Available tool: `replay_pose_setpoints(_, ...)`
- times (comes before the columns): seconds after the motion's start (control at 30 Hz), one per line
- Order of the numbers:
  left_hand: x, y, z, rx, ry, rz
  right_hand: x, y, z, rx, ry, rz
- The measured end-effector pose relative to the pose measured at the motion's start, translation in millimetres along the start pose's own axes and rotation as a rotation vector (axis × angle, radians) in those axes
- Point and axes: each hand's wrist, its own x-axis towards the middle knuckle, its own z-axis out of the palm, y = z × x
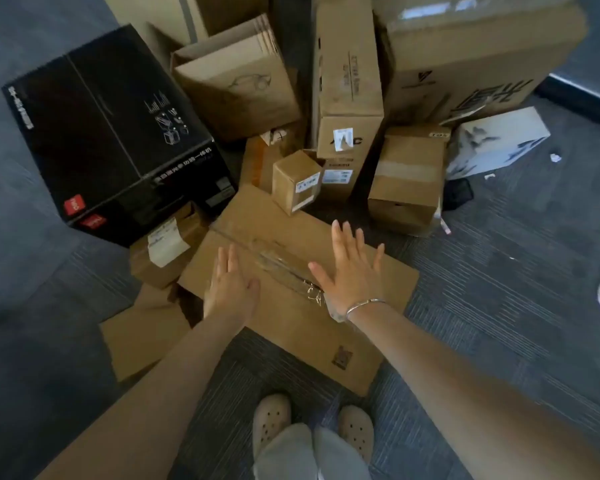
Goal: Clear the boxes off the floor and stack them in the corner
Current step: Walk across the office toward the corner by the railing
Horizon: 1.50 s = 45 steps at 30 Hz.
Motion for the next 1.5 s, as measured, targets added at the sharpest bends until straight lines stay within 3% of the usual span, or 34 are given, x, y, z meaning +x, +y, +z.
replay_pose_setpoints(0.1,15,-27,43,-0.224,-0.058,-0.367,33,15,31,-0.017,-0.104,0.04)
replay_pose_setpoints(0.2,21,-45,83,-0.386,-0.104,-0.608,66,24,57,-0.041,-0.173,0.057)
replay_pose_setpoints(0.6,56,-77,158,-0.942,0.041,-1.047,159,56,117,-0.026,-0.314,0.197)
replay_pose_setpoints(0.73,60,-85,166,-1.068,0.031,-1.088,171,67,125,-0.049,-0.359,0.226)
replay_pose_setpoints(1.07,17,-79,158,-1.104,0.087,-1.026,154,49,97,-0.002,-0.252,0.21)
replay_pose_setpoints(1.5,-119,4,11,-1.249,0.176,-0.953,58,-46,-93,-0.08,-0.191,0.065)
